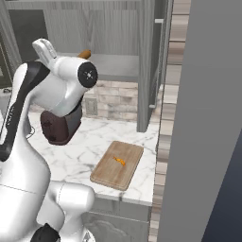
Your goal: Open the cabinet, retrieve the rolling pin, and place it next to the meat on the cutting board to prepare for tenderizing.
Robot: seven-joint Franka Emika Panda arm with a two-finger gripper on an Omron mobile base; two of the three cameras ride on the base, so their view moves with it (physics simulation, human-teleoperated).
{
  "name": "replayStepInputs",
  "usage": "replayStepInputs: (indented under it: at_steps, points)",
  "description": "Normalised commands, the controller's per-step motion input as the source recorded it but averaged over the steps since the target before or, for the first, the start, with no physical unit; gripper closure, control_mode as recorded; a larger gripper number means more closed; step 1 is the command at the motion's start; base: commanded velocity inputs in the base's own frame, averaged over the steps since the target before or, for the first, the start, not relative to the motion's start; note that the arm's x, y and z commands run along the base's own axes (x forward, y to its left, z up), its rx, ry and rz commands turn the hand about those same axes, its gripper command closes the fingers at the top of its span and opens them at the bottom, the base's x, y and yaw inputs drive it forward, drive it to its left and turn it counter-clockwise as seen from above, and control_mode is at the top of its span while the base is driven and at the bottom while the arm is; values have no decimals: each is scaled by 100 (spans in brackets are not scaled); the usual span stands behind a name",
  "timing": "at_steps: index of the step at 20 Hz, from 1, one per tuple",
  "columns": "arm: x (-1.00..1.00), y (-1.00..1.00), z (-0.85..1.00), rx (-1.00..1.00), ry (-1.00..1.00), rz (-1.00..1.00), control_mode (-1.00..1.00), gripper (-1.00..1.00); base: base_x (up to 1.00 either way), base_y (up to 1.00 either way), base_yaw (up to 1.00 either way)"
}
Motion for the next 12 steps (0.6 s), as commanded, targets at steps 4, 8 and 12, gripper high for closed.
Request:
replayStepInputs:
  at_steps: [4, 8, 12]
  points:
    - [54, 37, -15, 7, 11, 13, -100, -100, 0, 0, 0]
    - [50, 51, -13, 4, 13, 14, -100, -100, 0, 0, 0]
    - [34, 46, -7, 6, 12, 13, -100, -100, 0, 0, 0]
